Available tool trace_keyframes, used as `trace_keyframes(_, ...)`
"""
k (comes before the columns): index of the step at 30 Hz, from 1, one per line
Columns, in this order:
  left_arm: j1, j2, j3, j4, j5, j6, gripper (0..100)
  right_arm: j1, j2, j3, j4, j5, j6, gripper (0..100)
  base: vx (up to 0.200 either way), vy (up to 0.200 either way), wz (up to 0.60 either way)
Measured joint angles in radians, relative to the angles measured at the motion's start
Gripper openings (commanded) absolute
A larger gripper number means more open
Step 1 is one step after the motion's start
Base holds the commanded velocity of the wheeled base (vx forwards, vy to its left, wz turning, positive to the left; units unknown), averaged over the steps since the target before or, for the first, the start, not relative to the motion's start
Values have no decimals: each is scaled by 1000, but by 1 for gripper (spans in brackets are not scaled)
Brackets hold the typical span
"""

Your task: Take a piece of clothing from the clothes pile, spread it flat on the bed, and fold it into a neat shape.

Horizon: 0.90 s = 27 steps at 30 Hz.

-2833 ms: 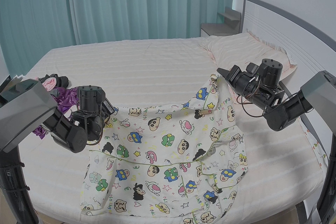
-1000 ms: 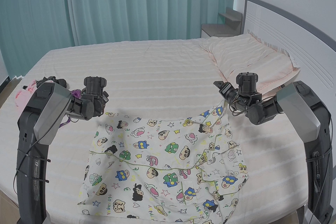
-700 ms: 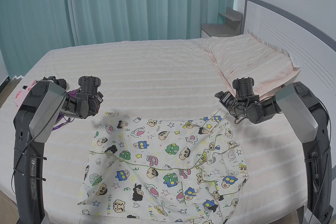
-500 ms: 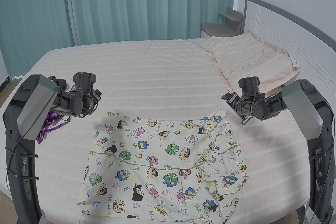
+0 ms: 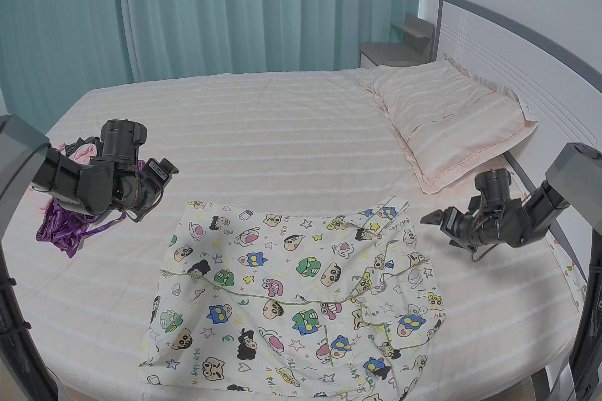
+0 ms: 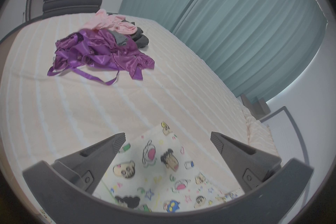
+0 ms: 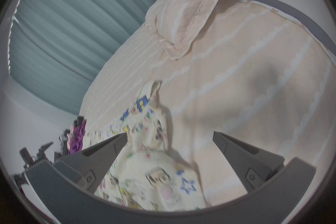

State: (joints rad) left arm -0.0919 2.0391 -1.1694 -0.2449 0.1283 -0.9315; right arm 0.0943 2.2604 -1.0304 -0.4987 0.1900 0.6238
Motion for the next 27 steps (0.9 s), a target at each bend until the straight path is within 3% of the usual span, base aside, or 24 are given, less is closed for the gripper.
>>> trace_keyframes(6, -30, -184, 202, -2, -130, -100, 100, -69, -33, 316, -308, 189, -166, 100, 0, 0, 0)
trace_keyframes(12, -102, -355, 374, -7, -234, -208, 100, -99, 17, 483, -523, 299, -309, 100, 0, 0, 0)
trace_keyframes(16, -142, -427, 433, -12, -258, -240, 100, -93, 61, 511, -564, 327, -335, 100, 0, 0, 0)
trace_keyframes(27, -156, -475, 455, -13, -259, -243, 100, -38, 112, 461, -572, 333, -328, 100, 0, 0, 0)
